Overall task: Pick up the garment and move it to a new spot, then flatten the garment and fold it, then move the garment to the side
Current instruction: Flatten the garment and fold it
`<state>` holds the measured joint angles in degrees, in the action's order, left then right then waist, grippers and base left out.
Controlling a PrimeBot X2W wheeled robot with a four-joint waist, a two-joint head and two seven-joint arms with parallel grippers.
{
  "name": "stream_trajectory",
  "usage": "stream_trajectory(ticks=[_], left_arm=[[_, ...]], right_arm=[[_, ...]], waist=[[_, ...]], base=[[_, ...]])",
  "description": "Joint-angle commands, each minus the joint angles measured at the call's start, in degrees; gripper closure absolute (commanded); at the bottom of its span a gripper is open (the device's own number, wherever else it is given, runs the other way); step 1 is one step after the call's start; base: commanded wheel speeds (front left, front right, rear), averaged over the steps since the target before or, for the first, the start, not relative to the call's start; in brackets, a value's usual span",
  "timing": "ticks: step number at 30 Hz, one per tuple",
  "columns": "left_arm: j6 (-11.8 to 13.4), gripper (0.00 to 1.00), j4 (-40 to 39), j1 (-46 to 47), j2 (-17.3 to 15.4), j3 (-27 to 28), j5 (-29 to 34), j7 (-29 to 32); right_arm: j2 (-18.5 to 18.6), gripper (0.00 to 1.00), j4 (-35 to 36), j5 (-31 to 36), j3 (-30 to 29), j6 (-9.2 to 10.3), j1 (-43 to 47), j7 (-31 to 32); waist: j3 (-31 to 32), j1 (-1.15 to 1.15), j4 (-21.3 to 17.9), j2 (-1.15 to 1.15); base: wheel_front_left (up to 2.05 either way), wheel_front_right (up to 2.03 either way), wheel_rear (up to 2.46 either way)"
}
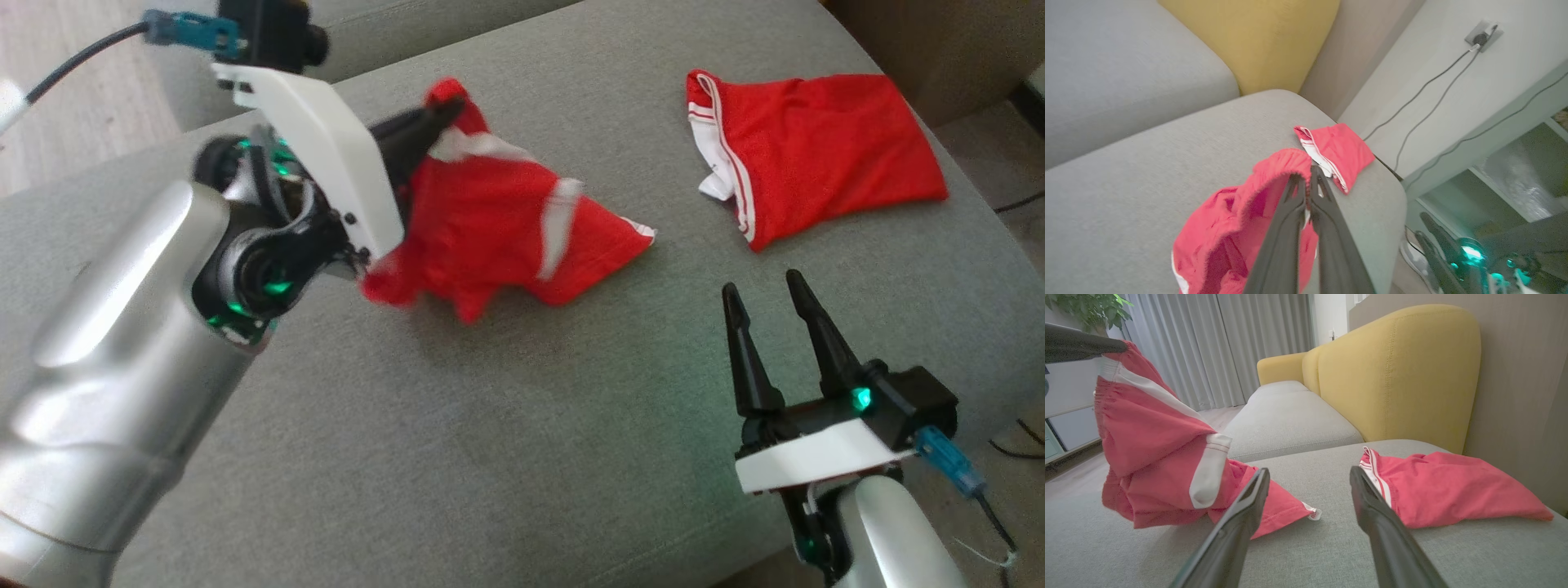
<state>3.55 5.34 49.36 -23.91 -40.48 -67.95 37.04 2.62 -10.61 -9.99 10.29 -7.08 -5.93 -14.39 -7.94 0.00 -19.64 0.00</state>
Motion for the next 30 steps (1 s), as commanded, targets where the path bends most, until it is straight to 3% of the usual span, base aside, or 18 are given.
stream_trajectory(ticks=[1,11,19,21,23,24,25,30], left_arm=[[0.3,1.0,-1.2,2.9,-2.4,3.5,1.5,-1.1],[3.1,1.0,-2.4,-4.7,-3.0,2.0,5.8,-7.8],[2.6,1.0,-4.7,-14.5,-3.7,-1.0,5.1,-9.8],[2.3,0.87,-4.5,-15.3,-3.9,-0.9,4.7,-10.2],[2.0,0.61,-4.1,-15.6,-3.9,-0.6,4.3,-10.6],[2.0,0.37,-3.8,-15.6,-3.8,-0.4,4.0,-10.7],[2.0,0.0,-3.4,-15.5,-3.7,-0.1,3.7,-10.8],[2.1,0.0,-0.3,-14.3,-3.0,1.6,2.3,-11.2]], right_arm=[[0.3,0.0,2.0,0.4,0.9,-0.41,0.0,-0.6],[0.3,0.0,2.0,1.7,0.6,-0.41,0.3,-0.6],[0.3,0.0,1.7,2.8,0.5,-0.41,0.5,-0.6],[0.3,0.0,1.6,3.0,0.5,-0.41,0.4,-0.6],[0.3,0.0,1.4,3.2,0.5,-0.41,0.2,-0.6],[0.3,0.0,1.3,3.3,0.6,-0.41,0.1,-0.6],[0.3,0.0,1.2,3.3,0.6,-0.41,0.0,-0.6],[0.3,0.0,0.8,3.3,1.2,-0.41,-0.6,-0.6]], waist=[[0.0,0.0,0.3,0.0],[0.0,0.0,3.5,0.0],[-0.6,0.0,5.8,0.0],[-0.6,0.0,6.3,0.0],[-0.4,0.0,6.6,0.0],[-0.2,0.0,6.7,0.0],[-0.1,0.0,6.8,0.0],[0.3,0.0,6.9,0.0]], base=[[0.0,0.0,0.0],[0.0,0.0,0.0],[0.0,0.0,0.0],[0.0,0.0,0.0],[0.0,0.0,0.0],[0.0,0.0,0.0],[0.0,0.0,0.0],[0.0,0.0,0.0]])
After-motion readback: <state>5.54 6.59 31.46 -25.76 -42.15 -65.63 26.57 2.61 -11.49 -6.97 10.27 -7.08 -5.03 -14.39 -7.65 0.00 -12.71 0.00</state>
